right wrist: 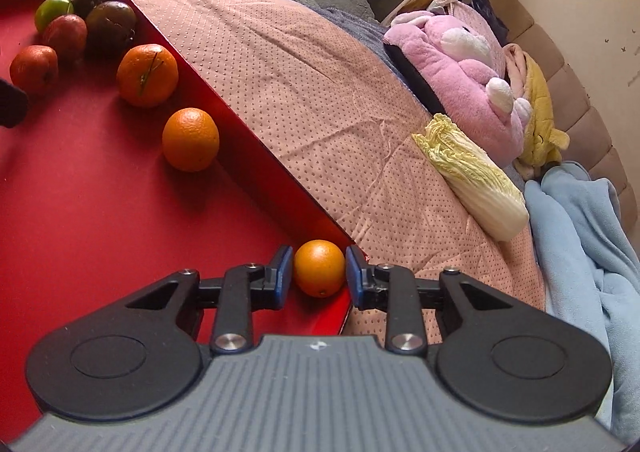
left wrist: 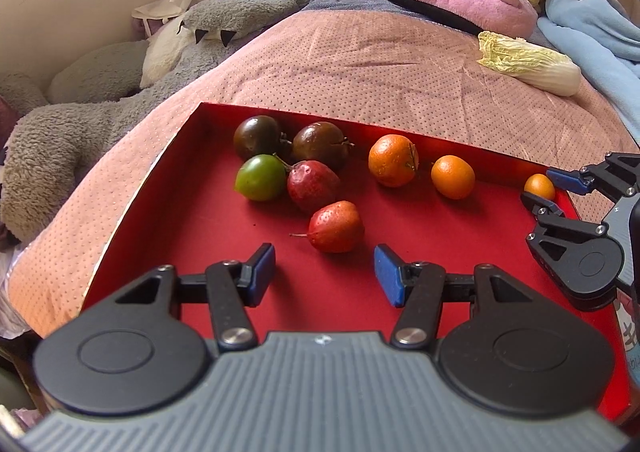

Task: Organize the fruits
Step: 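Grasp a small orange with the right gripper while the left grasps a red tomato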

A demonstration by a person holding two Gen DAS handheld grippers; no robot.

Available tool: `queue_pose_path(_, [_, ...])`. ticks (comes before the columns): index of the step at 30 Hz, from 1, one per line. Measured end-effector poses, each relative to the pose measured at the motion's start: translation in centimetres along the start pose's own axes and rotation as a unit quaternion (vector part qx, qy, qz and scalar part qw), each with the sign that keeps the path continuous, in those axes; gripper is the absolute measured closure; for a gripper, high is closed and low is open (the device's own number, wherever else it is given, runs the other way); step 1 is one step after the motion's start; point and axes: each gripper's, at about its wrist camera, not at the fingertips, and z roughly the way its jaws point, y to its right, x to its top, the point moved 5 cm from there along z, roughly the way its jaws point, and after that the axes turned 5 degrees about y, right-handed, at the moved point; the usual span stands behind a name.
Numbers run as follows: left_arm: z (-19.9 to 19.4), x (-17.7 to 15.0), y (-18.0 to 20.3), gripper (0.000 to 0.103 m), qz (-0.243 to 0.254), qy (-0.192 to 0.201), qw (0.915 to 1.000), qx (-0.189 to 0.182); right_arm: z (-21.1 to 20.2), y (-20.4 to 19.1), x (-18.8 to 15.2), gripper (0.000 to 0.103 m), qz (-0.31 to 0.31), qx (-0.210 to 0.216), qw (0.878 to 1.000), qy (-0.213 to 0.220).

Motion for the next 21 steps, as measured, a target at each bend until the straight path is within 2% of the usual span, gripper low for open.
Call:
queue_pose_path(2, [0.0, 0.0, 0.0, 0.046, 0.001, 0.001, 1.0000, 0.000, -0.4, 0.5, 0.0, 0.070, 0.024, 0.011, 1.000, 0.005])
queue_pose_path(4, [0.0, 0.0, 0.0, 0.046, 0.002, 0.002, 1.0000, -0.001, -1.2, 1.4, 0.0, 0.070, 0.083, 0.044, 0.996, 0.003])
queue_pose_path(5, [0.1, 0.0, 0.0, 0.046, 0.001, 0.003, 1.0000, -0.002, -1.7, 1.8, 0.0, 0.070, 0.119, 0.068, 0.990, 0.002])
queue_pose_path(6, [0.1, 0.0, 0.0, 0.046, 0.001, 0.004, 1.0000, -0.003, -2.2, 2.2, -0.1, 0.070, 0.169, 0.101, 0.980, -0.002])
queue_pose_path(9, [0.6, 0.4, 0.3, 0.046, 0.007, 0.003, 1.0000, -0.003, -3.2, 2.6, -0.7, 0.070, 0.250, 0.153, 0.956, -0.009])
queue_pose_path(13, [1.4, 1.1, 0.8, 0.045, 0.011, -0.005, 0.9999, -0.005, -3.8, 2.3, -1.1, 0.070, 0.266, 0.160, 0.951, -0.006])
queue_pose_path(19, [1.7, 1.1, 1.1, 0.048, 0.018, -0.001, 0.9997, 0.015, -3.9, 2.4, -1.3, 0.069, 0.278, 0.161, 0.947, -0.005])
queue_pose_path(20, [1.6, 1.0, 1.1, 0.056, 0.022, 0.001, 0.9996, 0.019, -4.0, 2.5, -1.4, 0.069, 0.281, 0.163, 0.946, -0.005])
queue_pose_path(21, [1.5, 0.9, 1.2, 0.057, 0.027, 0.003, 0.9994, 0.023, -4.0, 2.5, -1.5, 0.069, 0.285, 0.165, 0.944, -0.005])
